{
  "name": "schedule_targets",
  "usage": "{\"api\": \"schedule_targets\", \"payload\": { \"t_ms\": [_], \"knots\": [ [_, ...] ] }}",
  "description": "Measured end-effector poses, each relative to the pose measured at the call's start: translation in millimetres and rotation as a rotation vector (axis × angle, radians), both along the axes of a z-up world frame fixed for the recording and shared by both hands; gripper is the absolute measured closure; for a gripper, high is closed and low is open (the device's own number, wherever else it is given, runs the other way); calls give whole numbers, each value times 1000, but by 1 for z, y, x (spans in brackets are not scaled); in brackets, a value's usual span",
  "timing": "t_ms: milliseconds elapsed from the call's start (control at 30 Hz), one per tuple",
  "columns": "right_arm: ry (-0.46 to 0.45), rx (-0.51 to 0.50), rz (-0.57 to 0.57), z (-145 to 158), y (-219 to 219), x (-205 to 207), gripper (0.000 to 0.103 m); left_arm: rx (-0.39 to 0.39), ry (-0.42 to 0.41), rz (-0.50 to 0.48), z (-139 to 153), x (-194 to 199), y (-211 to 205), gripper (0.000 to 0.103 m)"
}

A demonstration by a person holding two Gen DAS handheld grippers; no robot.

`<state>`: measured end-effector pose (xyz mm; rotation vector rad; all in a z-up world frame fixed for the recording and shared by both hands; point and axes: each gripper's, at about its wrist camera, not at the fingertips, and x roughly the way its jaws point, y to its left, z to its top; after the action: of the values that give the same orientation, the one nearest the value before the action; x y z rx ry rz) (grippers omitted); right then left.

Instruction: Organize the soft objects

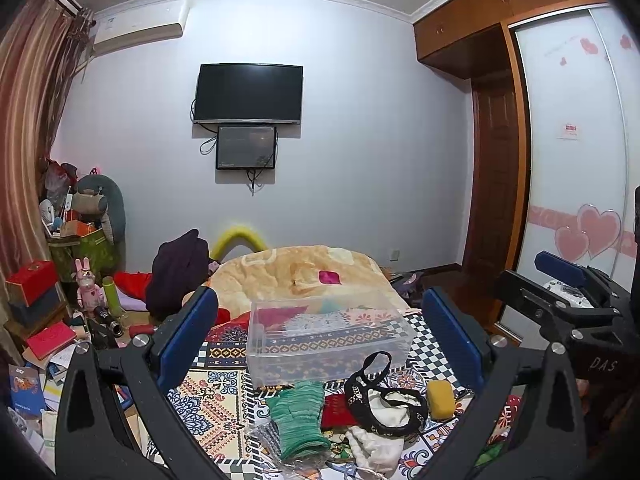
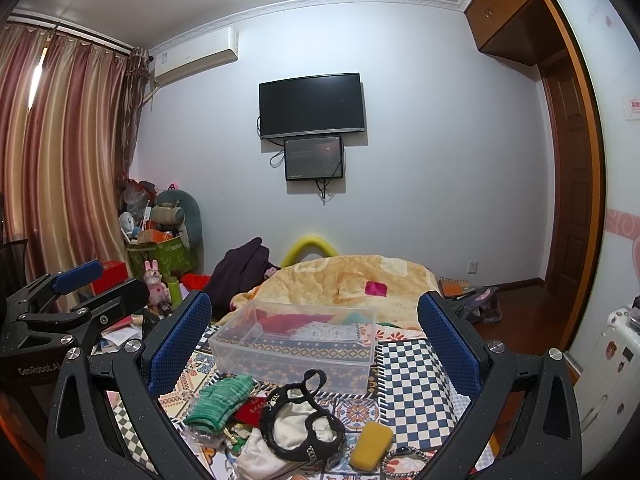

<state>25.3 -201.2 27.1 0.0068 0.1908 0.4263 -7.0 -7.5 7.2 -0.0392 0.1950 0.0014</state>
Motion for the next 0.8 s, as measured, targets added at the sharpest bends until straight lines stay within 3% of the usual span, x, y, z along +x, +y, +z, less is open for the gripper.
{"api": "schedule_targets", "payload": {
  "t_ms": [800],
  "knots": [
    [-3,6,5,0,0,-1,0,-2,0,-2,0,0,0,0]
  ]
}}
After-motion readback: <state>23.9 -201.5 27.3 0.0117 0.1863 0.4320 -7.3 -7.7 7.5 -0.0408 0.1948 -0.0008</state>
